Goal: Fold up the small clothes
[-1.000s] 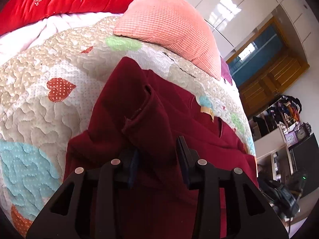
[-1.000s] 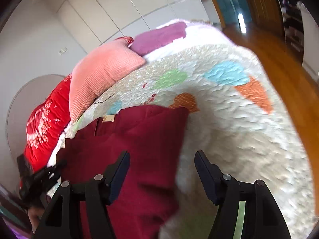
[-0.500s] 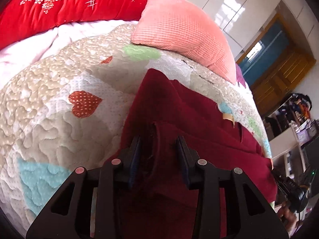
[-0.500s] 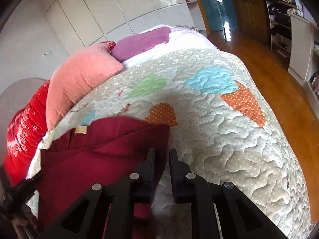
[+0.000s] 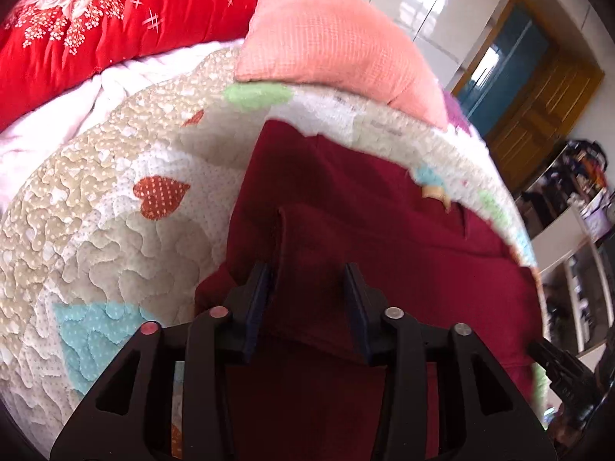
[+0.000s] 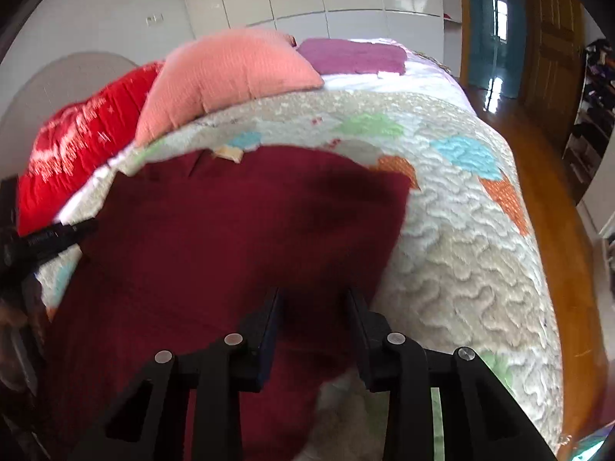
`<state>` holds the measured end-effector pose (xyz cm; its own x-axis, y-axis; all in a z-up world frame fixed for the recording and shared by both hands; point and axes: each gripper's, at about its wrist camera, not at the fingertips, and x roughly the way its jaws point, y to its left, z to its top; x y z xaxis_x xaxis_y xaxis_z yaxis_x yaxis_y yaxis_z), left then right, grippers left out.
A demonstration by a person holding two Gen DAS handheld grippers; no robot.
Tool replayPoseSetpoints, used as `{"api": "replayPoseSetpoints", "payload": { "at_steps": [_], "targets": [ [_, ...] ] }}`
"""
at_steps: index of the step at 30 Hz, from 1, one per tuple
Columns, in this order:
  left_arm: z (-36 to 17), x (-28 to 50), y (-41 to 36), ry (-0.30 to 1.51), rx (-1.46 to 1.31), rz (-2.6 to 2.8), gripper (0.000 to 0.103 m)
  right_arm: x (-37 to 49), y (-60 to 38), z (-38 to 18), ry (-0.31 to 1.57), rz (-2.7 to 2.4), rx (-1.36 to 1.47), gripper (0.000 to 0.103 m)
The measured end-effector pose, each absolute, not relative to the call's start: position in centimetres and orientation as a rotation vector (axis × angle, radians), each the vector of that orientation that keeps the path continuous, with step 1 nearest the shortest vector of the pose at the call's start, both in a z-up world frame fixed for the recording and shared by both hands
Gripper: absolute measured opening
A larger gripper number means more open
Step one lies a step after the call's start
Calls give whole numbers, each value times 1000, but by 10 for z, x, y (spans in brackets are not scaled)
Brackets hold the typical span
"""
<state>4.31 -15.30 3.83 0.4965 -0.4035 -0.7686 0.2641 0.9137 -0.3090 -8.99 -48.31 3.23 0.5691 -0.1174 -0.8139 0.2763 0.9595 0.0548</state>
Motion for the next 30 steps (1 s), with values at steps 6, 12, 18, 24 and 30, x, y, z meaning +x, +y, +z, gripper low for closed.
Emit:
{"api": "replayPoseSetpoints", "payload": {
  "at_steps": [6, 12, 18, 24, 30],
  "targets": [
    [39, 37, -158, 974, -87, -387, 40, -113, -502, 40, 901, -227, 292, 31],
    [54, 12, -137, 972, -120, -390, 40, -149, -483, 60, 879, -167, 347, 31],
    [61, -24, -124, 941, -37, -374, 40, -161, -462, 53, 901, -136, 373, 31],
    [61, -47, -118, 947, 3, -369, 40, -136, -451, 51, 875, -115, 378, 31],
    [56, -62, -108, 976, 13, -371, 40, -119, -459, 26, 957, -115, 396, 40]
  ]
}}
